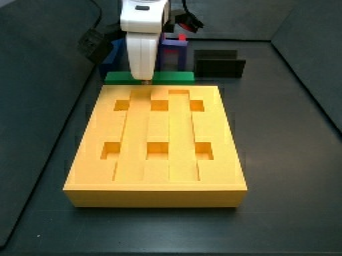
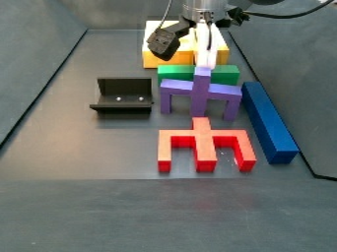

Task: Pick up the green object. Move up. Move to above the board. Insert the green object.
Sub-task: Pick up the green object.

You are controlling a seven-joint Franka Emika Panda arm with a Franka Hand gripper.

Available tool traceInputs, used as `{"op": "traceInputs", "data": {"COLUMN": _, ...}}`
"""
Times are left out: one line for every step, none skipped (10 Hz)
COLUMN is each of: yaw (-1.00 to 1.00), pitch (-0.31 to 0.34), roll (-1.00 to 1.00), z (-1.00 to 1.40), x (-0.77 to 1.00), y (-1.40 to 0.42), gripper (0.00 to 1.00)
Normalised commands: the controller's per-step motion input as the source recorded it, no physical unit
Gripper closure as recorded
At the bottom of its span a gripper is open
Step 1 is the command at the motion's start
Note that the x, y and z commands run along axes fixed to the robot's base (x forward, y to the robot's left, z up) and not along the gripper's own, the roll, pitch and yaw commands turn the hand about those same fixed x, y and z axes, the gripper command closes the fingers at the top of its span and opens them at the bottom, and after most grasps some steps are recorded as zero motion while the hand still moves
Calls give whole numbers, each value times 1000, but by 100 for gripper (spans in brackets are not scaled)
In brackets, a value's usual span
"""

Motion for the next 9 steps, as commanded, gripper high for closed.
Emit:
{"op": "traceInputs", "data": {"yaw": 69, "pitch": -9, "roll": 0, "z": 0, "x": -46, "y": 0, "gripper": 0}}
{"op": "traceInputs", "data": {"yaw": 91, "pitch": 0, "roll": 26, "z": 0, "x": 0, "y": 0, "gripper": 0}}
{"op": "traceInputs", "data": {"yaw": 0, "pitch": 0, "roll": 0, "z": 0, "x": 0, "y": 0, "gripper": 0}}
{"op": "traceInputs", "data": {"yaw": 0, "pitch": 0, "roll": 0, "z": 0, "x": 0, "y": 0, "gripper": 100}}
{"op": "traceInputs", "data": {"yaw": 0, "pitch": 0, "roll": 0, "z": 0, "x": 0, "y": 0, "gripper": 100}}
{"op": "traceInputs", "data": {"yaw": 0, "pitch": 0, "roll": 0, "z": 0, "x": 0, "y": 0, "gripper": 100}}
{"op": "traceInputs", "data": {"yaw": 0, "pitch": 0, "roll": 0, "z": 0, "x": 0, "y": 0, "gripper": 100}}
{"op": "traceInputs", "data": {"yaw": 0, "pitch": 0, "roll": 0, "z": 0, "x": 0, "y": 0, "gripper": 100}}
{"op": "traceInputs", "data": {"yaw": 0, "pitch": 0, "roll": 0, "z": 0, "x": 0, "y": 0, "gripper": 100}}
